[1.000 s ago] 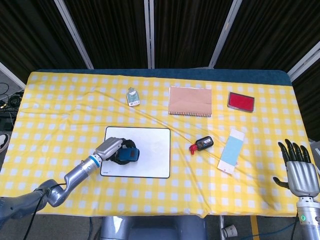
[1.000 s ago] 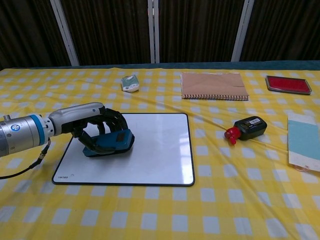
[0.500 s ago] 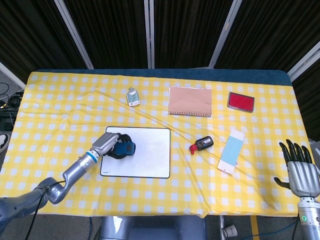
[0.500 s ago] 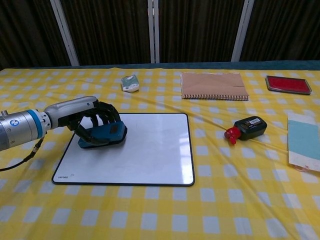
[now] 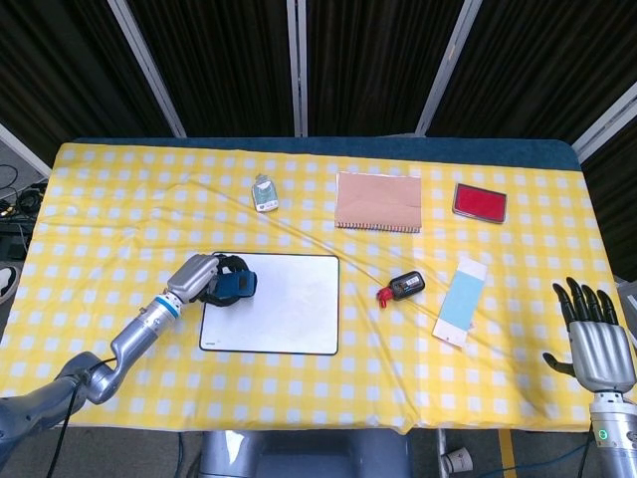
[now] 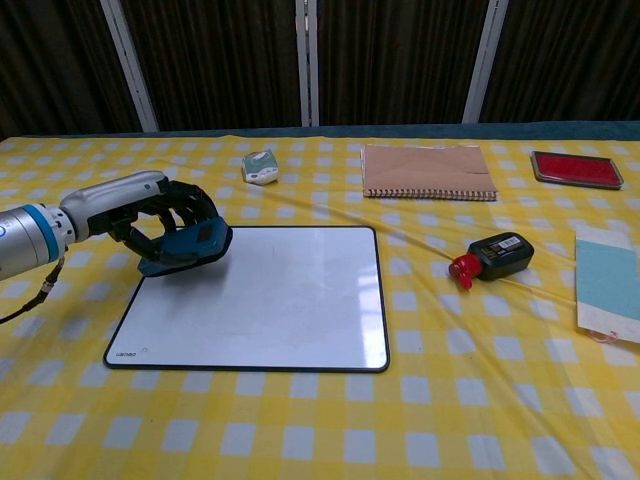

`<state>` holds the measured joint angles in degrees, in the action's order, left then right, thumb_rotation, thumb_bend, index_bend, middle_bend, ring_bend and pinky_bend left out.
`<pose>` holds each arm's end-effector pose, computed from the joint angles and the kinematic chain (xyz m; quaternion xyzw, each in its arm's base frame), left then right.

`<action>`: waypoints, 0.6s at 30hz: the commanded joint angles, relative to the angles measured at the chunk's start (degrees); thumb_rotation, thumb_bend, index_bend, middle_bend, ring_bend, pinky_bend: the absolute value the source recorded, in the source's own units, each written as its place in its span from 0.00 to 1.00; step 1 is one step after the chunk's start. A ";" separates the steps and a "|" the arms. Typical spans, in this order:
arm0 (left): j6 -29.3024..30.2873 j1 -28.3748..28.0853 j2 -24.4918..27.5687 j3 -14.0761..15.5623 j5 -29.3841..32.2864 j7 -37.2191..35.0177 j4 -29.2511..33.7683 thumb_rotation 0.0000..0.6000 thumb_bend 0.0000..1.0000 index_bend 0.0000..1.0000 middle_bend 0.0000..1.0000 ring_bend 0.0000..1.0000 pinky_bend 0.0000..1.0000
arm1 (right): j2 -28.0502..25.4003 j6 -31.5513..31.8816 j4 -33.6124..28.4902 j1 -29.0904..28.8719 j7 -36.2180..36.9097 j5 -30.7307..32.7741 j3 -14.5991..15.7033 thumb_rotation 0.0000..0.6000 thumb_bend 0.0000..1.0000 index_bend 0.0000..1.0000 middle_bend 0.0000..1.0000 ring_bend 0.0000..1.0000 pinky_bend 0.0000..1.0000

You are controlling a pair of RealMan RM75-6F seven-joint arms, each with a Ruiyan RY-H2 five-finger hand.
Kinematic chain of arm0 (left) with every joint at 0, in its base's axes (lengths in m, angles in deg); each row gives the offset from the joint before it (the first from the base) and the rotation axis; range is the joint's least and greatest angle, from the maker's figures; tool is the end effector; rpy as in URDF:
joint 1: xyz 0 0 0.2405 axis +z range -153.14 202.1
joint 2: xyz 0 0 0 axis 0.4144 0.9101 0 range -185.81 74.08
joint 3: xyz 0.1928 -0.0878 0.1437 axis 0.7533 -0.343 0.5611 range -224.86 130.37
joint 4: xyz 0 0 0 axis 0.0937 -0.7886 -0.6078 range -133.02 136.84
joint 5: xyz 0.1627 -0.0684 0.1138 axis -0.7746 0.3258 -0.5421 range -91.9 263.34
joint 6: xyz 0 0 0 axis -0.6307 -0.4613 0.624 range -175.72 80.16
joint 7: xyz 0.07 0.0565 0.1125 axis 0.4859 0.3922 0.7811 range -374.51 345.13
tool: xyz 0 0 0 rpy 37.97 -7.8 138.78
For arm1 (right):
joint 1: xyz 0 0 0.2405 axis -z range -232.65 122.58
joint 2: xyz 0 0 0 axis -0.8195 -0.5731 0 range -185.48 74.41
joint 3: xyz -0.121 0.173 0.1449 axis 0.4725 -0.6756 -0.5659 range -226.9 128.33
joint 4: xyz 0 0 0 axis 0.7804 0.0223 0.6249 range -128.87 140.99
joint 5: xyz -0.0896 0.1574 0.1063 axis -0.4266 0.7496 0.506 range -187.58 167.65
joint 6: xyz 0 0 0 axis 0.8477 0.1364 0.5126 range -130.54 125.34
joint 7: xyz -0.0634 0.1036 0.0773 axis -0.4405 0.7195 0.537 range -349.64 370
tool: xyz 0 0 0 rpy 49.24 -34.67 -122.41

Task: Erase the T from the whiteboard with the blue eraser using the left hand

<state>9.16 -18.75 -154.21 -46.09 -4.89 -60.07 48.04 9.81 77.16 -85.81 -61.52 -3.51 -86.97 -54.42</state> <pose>-0.2260 0.3723 -0.0347 -0.6950 -0.4999 -0.4413 0.2690 -0.3277 -0.1969 0.1545 0.6045 -0.3666 0.2879 0.6460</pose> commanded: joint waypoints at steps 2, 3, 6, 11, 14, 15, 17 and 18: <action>-1.06 -0.71 3.88 -0.94 0.82 2.29 1.85 1.00 0.45 0.57 0.48 0.35 0.46 | -0.08 -0.07 -0.08 -0.01 0.09 0.02 0.01 1.00 0.00 0.00 0.00 0.00 0.00; -2.13 -0.92 4.90 -0.84 1.09 3.14 2.32 1.00 0.45 0.57 0.48 0.35 0.46 | -0.10 -0.04 -0.10 0.02 0.10 0.01 0.04 1.00 0.00 0.00 0.00 0.00 0.00; -5.03 -1.14 7.44 -0.28 1.87 7.21 2.71 1.00 0.45 0.57 0.48 0.35 0.46 | -0.16 0.08 -0.17 0.07 0.13 -0.03 0.04 1.00 0.00 0.00 0.00 0.00 0.00; -8.25 0.10 8.65 1.28 2.96 12.22 0.45 1.00 0.46 0.56 0.48 0.35 0.46 | -0.19 0.13 -0.39 0.07 -0.11 -0.21 0.16 1.00 0.00 0.00 0.00 0.00 0.00; -8.49 0.97 8.31 1.68 3.24 12.40 -0.97 1.00 0.45 0.55 0.47 0.34 0.45 | -0.09 0.07 -0.48 0.01 -0.38 -0.19 0.18 1.00 0.00 0.00 0.00 0.00 0.00; -8.45 1.15 8.24 1.77 3.24 12.30 -1.26 1.00 0.45 0.53 0.45 0.34 0.44 | -0.07 0.05 -0.50 0.00 -0.45 -0.20 0.19 1.00 0.00 0.00 0.00 0.00 0.00; -8.70 1.80 8.34 2.32 3.13 11.23 -1.55 0.96 0.33 0.38 0.27 0.19 0.31 | 0.01 -0.08 -0.67 -0.08 -0.69 -0.21 0.24 1.00 0.00 0.00 0.00 0.00 0.00; -9.11 1.86 8.76 2.57 3.05 10.87 -1.07 0.93 0.26 0.27 0.18 0.13 0.22 | 0.01 -0.10 -0.77 -0.11 -0.76 -0.22 0.25 1.00 0.00 0.00 0.00 0.00 0.00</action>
<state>0.64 -17.24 -145.88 -44.02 -1.79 -48.52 46.41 9.80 77.07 -86.57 -61.61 -4.24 -87.19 -54.18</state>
